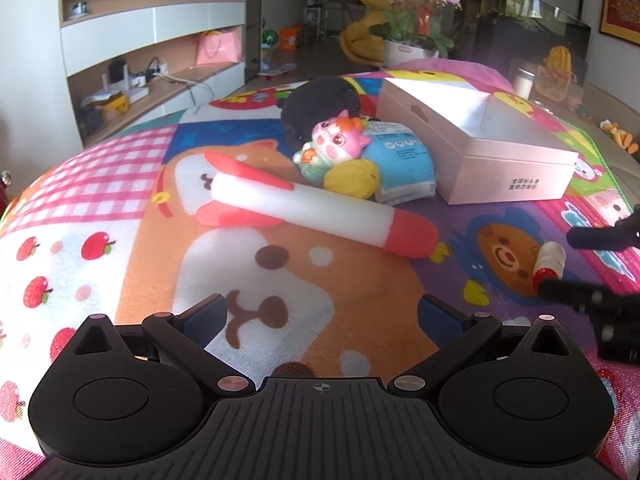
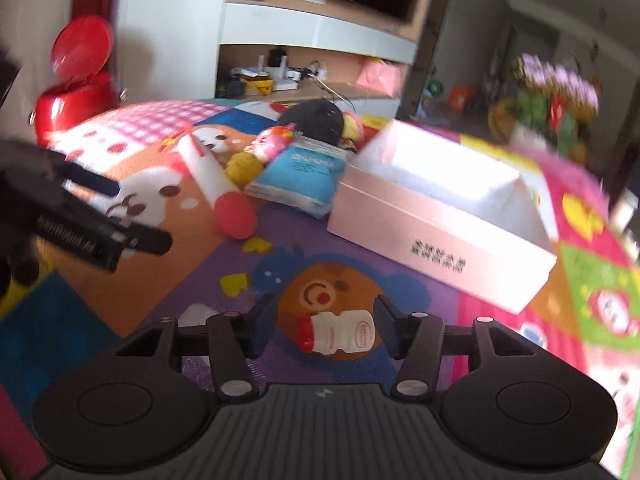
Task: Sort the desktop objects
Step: 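Grasp the white yogurt bottle with red cap with the right tool, then lift the yogurt bottle with the right tool and hold it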
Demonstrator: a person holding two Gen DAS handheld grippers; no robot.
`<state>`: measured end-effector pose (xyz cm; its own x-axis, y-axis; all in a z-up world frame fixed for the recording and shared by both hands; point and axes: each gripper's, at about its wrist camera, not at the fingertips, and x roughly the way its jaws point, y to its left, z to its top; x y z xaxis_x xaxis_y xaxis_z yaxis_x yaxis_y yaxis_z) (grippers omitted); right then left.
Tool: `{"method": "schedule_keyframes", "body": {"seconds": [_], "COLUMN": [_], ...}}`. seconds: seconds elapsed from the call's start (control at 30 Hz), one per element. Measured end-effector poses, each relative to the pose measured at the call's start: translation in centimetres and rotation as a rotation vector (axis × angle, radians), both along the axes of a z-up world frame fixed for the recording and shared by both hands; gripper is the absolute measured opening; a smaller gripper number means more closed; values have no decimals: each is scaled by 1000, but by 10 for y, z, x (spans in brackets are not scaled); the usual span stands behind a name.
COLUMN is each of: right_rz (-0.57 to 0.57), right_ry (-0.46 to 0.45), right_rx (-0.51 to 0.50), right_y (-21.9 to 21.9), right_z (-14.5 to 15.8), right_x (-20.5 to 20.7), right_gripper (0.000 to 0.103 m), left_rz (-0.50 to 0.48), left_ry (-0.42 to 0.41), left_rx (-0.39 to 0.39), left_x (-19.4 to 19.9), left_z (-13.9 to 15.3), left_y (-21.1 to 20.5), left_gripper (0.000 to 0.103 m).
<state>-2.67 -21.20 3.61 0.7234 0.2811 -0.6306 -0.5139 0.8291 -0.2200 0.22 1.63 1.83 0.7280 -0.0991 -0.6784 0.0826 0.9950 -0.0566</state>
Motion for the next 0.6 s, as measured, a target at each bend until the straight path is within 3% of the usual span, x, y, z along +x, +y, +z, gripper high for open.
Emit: {"method": "schedule_keyframes", "body": {"seconds": [0.17, 0.3, 0.43, 0.5, 0.6], "right_rz": [71, 47, 32, 13, -64], "right_ry": [-39, -57, -103, -84, 11], "right_rx": [-136, -147, -195, -156, -23], "right_y": [16, 18, 22, 16, -7], "right_z": [-10, -14, -17, -11, -1], "right_x": [-11, -6, -2, 6, 27], "right_gripper": [52, 52, 33, 23, 21], "left_rz": [7, -3, -15, -9, -3], "left_ry": [2, 14, 12, 13, 19], "left_rx": [-6, -8, -6, -6, -5], "left_x": [-1, 0, -2, -1, 0], "left_z": [0, -3, -2, -3, -4], "left_y": [2, 0, -1, 0, 1], "left_gripper": [103, 103, 103, 103, 103]}}
